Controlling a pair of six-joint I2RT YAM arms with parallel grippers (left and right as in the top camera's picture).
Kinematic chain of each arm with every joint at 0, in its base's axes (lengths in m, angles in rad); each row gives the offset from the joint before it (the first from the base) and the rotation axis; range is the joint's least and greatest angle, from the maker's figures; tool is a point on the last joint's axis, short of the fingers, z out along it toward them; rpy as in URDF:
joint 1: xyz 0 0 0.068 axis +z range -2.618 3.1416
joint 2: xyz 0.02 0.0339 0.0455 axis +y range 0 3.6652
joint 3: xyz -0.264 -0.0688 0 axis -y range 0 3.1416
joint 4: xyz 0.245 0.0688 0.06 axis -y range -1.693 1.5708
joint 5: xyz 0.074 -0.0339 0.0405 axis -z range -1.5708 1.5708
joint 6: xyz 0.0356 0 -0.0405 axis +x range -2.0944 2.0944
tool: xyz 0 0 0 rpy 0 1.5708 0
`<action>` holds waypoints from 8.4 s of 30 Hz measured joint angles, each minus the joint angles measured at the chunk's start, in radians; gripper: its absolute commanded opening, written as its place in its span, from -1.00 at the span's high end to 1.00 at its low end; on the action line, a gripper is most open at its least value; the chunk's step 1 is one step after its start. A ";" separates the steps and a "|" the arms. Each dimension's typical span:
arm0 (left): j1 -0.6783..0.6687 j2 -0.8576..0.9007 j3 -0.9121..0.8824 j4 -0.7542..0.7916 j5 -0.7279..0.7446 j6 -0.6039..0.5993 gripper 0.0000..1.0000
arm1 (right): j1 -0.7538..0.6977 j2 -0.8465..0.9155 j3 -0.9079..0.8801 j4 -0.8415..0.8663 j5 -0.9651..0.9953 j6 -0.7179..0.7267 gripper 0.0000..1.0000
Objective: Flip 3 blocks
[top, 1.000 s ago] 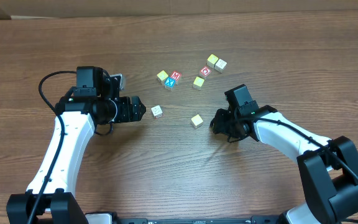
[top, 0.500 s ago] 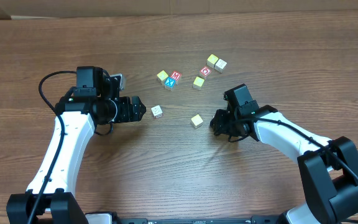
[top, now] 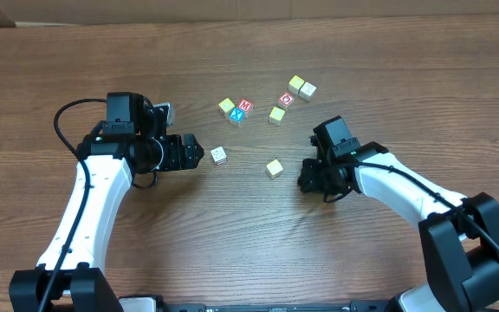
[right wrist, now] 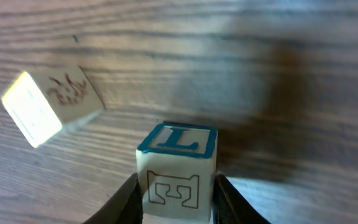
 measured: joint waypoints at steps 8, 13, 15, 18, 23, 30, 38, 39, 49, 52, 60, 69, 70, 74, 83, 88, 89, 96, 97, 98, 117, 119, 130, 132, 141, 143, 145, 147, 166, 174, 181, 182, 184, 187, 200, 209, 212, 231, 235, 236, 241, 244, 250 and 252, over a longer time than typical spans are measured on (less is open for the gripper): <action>0.000 0.000 0.000 -0.008 0.001 0.000 -0.86 | 0.000 -0.096 0.019 -0.201 0.070 0.002 0.55; 0.000 0.000 0.000 -0.007 0.003 0.000 -0.87 | 0.030 -0.170 0.034 -0.316 0.106 0.034 0.56; 0.000 0.000 0.000 -0.008 0.003 0.000 -0.87 | 0.081 -0.173 0.034 -0.344 0.121 0.054 0.56; 0.000 0.000 0.000 -0.013 0.003 0.000 -0.88 | 0.206 -0.173 0.034 -0.350 0.142 0.107 0.54; 0.000 0.000 0.000 -0.031 0.004 0.000 -0.91 | 0.391 -0.166 0.034 -0.327 0.157 0.212 0.54; 0.000 0.000 0.000 -0.050 0.004 0.000 -0.90 | 0.426 -0.098 0.034 -0.316 0.177 0.365 0.67; 0.000 0.000 0.000 -0.053 0.004 0.000 -0.90 | 0.449 -0.021 0.034 -0.319 0.175 0.484 0.67; 0.000 0.000 0.000 -0.053 0.003 0.000 -0.90 | 0.455 -0.017 0.034 -0.318 0.177 0.496 0.67; 0.000 0.000 0.000 -0.053 0.003 0.000 -0.93 | 0.460 -0.014 0.035 -0.304 0.175 0.542 0.26; 0.000 0.000 0.000 -0.053 0.004 0.000 -0.95 | 0.461 -0.006 0.035 -0.304 0.174 0.546 0.06; 0.000 0.000 0.000 -0.060 0.004 0.000 -0.96 | 0.466 0.021 0.034 -0.299 0.174 0.551 0.05; 0.000 0.000 0.000 -0.060 0.003 0.000 -0.97 | 0.467 0.012 0.045 -0.352 0.220 0.550 -0.13; 0.000 0.000 0.000 -0.061 0.004 0.000 -0.96 | 0.467 0.004 0.057 -0.372 0.234 0.550 -0.18; 0.000 0.000 0.000 -0.060 0.003 0.002 -0.96 | 0.467 -0.044 0.121 -0.443 0.281 0.545 -0.47; -0.006 0.000 0.000 -0.057 0.003 0.003 -0.81 | 0.467 -0.148 0.272 -0.538 0.320 0.503 -0.50; -0.086 0.027 0.000 -0.048 0.004 0.002 -0.78 | 0.467 -0.201 0.363 -0.625 0.335 0.476 -0.51; -0.111 0.039 0.000 -0.042 0.004 -0.002 -0.77 | 0.467 -0.213 0.379 -0.638 0.338 0.468 -0.52; -0.314 0.120 0.000 0.095 0.006 -0.061 -0.89 | 0.467 -0.413 0.541 -0.729 0.359 0.388 -0.66; -0.344 0.136 0.000 0.125 0.007 -0.060 -0.95 | 0.467 -0.444 0.554 -0.734 0.356 0.373 -0.68; -0.375 0.154 0.000 0.151 0.007 -0.056 -1.00 | 0.467 -0.477 0.565 -0.737 0.352 0.360 -0.70; -0.592 0.326 -0.003 0.404 -0.091 0.206 -0.87 | 0.467 -0.693 0.575 -0.908 0.232 0.292 -0.69; -0.587 0.327 -0.004 0.414 -0.101 0.213 -0.59 | 0.467 -0.693 0.575 -0.908 0.224 0.292 -0.68; -0.580 0.334 -0.004 0.426 -0.118 0.236 -0.36 | 0.467 -0.693 0.575 -0.908 0.186 0.292 -0.63; -0.580 0.336 -0.004 0.426 -0.119 0.236 -0.32 | 0.467 -0.693 0.575 -0.908 0.183 0.292 -0.62; -0.580 0.377 -0.004 0.426 -0.125 0.235 -0.02 | 0.467 -0.693 0.575 -0.909 0.166 0.292 -0.59; -0.580 0.389 -0.003 0.432 -0.127 0.239 0.03 | 0.467 -0.693 0.575 -0.909 0.166 0.292 -0.59; -0.580 0.389 -0.003 0.435 -0.132 0.238 0.09 | 0.467 -0.693 0.575 -0.909 0.166 0.293 -0.59; -0.580 0.389 -0.003 0.435 -0.143 0.235 0.10 | 0.467 -0.693 0.575 -0.908 0.166 0.292 -0.59; -0.580 0.402 0.069 0.426 -0.193 0.205 0.31 | 0.467 -0.628 0.575 -0.908 0.165 0.293 -0.57; -0.580 0.402 0.079 0.391 -0.193 0.205 0.57 | 0.467 -0.601 0.575 -0.908 0.158 0.293 -0.57; -0.580 0.402 0.087 0.365 -0.193 0.201 0.86 | 0.467 -0.602 0.575 -0.919 0.158 0.292 -0.56; -0.580 0.402 0.087 0.363 -0.193 0.198 0.92 | 0.467 -0.602 0.575 -0.919 0.158 0.292 -0.56; -0.580 0.402 0.092 0.346 -0.194 0.180 0.92 | 0.467 -0.602 0.575 -0.920 0.158 0.292 -0.57; -0.580 0.402 0.125 0.253 -0.206 0.130 0.92 | 0.467 -0.602 0.575 -0.921 0.159 0.293 -0.56; -0.580 0.315 0.394 -0.247 -0.280 -0.130 0.91 | 0.467 -0.604 0.575 -1.017 0.282 0.395 -0.55; -0.606 0.099 0.224 -0.260 -0.298 -0.303 0.91 | 0.467 -0.709 0.575 -1.030 0.342 0.436 -0.57; -0.653 0.056 0.124 -0.195 -0.296 -0.345 0.92 | 0.467 -0.754 0.575 -1.039 0.346 0.442 -0.56; -0.822 0.042 -0.280 0.277 -0.262 -0.555 0.91 | 0.467 -0.776 0.575 -1.070 0.349 0.443 -0.54; -0.822 0.042 -0.294 0.328 -0.251 -0.560 0.91 | 0.467 -0.776 0.575 -1.072 0.348 0.443 -0.54; -0.822 0.042 -0.294 0.342 -0.247 -0.560 0.92 | 0.467 -0.776 0.575 -1.071 0.347 0.443 -0.54; -0.822 0.042 -0.294 0.361 -0.236 -0.560 0.92 | 0.467 -0.776 0.575 -1.072 0.332 0.443 -0.54; -0.822 0.042 -0.294 0.359 -0.228 -0.560 0.92 | 0.467 -0.776 0.575 -1.071 0.326 0.443 -0.54; -0.823 0.042 -0.294 0.359 -0.210 -0.563 0.91 | 0.467 -0.776 0.575 -1.071 0.309 0.443 -0.54; -0.831 0.042 -0.295 0.359 -0.206 -0.566 0.92 | 0.467 -0.776 0.575 -1.071 0.303 0.443 -0.54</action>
